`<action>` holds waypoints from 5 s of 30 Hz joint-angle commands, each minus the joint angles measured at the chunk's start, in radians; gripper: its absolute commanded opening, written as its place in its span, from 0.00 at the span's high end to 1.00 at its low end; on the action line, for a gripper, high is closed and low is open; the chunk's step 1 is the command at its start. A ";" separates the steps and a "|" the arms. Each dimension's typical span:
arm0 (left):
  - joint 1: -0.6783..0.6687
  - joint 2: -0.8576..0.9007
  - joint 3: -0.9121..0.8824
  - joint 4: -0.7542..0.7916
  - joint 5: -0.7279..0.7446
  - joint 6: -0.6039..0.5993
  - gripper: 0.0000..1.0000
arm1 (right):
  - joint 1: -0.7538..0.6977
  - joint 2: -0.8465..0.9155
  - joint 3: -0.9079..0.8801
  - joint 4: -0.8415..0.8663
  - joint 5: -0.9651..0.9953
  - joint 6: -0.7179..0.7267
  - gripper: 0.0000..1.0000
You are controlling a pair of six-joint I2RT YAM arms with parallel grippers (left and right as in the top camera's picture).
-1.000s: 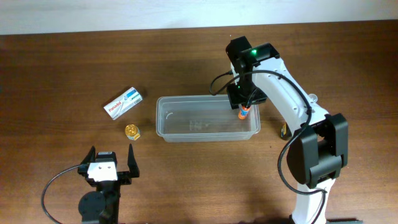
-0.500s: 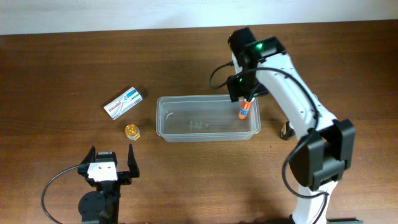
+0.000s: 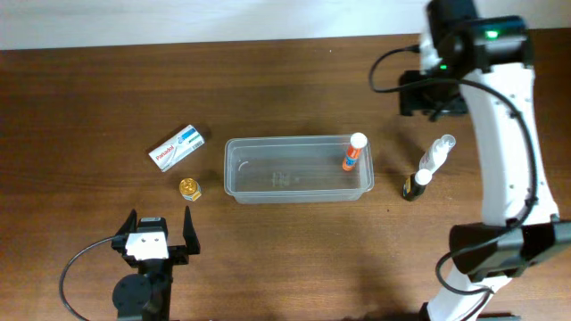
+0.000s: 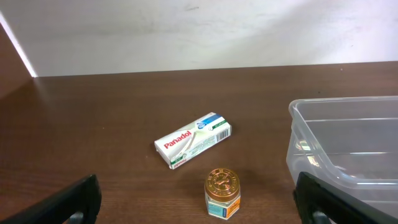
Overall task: Pack container
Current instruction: 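Move the right gripper back over the white spray bottle, then lower the right gripper and grasp the white spray bottle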
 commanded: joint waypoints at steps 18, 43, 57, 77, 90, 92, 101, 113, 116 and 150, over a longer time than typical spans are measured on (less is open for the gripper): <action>0.005 -0.007 -0.009 0.004 -0.007 0.016 0.01 | -0.213 -0.005 -0.044 -0.032 0.002 -0.037 0.18; 0.005 -0.007 -0.009 0.004 -0.007 0.016 0.01 | -0.214 -0.003 -0.434 0.254 0.001 0.131 0.02; 0.005 -0.007 -0.009 0.004 -0.006 0.016 0.01 | -0.214 -0.003 -0.542 0.359 0.007 0.039 0.01; 0.005 -0.007 -0.009 0.004 -0.007 0.016 0.00 | -0.214 0.019 -0.542 0.413 0.009 -0.042 0.18; 0.005 -0.007 -0.009 0.004 -0.006 0.016 0.01 | -0.246 0.053 -0.542 0.414 0.002 -0.101 0.22; 0.005 -0.007 -0.009 0.004 -0.007 0.016 0.01 | -0.246 0.053 -0.542 0.418 -0.014 -0.111 0.22; 0.005 -0.007 -0.009 0.004 -0.007 0.016 0.01 | -0.246 0.063 -0.564 0.437 -0.026 -0.135 0.23; 0.005 -0.007 -0.009 0.004 -0.007 0.016 0.01 | -0.246 0.063 -0.622 0.470 -0.025 -0.135 0.29; 0.005 -0.007 -0.009 0.004 -0.006 0.016 0.01 | -0.246 0.063 -0.634 0.486 -0.026 -0.134 0.30; 0.005 -0.007 -0.009 0.004 -0.007 0.016 0.01 | -0.245 0.063 -0.634 0.498 -0.026 -0.134 0.75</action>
